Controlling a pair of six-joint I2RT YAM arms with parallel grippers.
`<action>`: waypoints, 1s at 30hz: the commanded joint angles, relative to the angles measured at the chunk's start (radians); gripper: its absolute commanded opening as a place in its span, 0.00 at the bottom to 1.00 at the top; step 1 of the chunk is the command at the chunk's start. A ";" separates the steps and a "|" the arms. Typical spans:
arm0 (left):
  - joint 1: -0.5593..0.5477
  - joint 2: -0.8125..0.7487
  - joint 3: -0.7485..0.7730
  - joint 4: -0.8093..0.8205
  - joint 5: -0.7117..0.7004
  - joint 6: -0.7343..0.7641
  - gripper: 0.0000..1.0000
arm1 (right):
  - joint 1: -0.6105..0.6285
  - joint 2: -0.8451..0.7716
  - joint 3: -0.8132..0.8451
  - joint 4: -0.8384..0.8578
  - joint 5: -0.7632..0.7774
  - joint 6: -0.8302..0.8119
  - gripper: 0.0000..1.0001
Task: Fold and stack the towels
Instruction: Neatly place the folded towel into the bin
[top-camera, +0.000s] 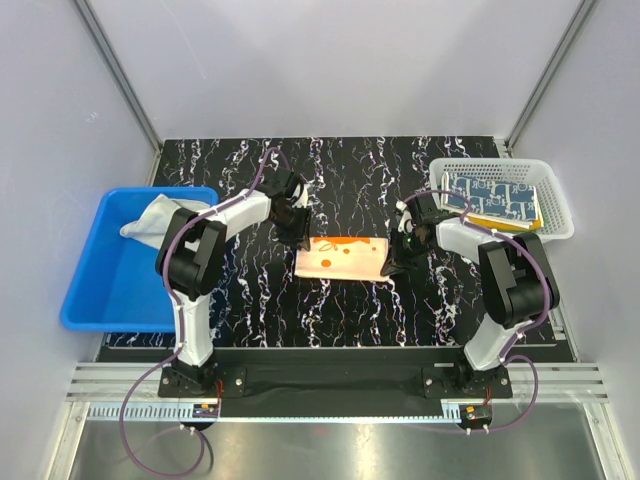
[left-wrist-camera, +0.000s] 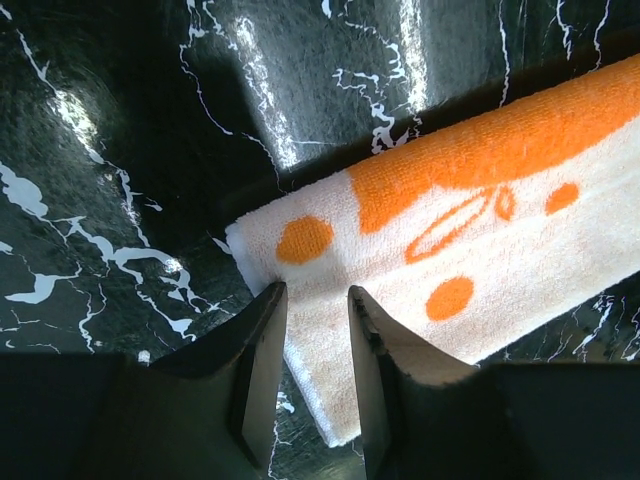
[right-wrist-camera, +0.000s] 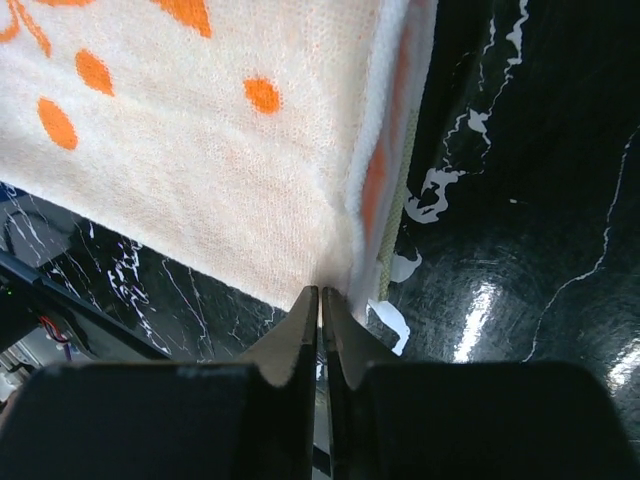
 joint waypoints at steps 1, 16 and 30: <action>0.001 -0.057 0.000 0.026 -0.023 -0.009 0.36 | 0.006 -0.041 0.019 0.028 0.031 0.014 0.11; 0.017 -0.432 0.005 -0.079 -0.086 0.065 0.42 | 0.004 -0.070 0.093 0.037 0.206 0.091 0.54; 0.021 -0.571 -0.070 -0.083 -0.114 0.100 0.43 | 0.055 0.117 0.114 0.045 0.192 0.071 0.44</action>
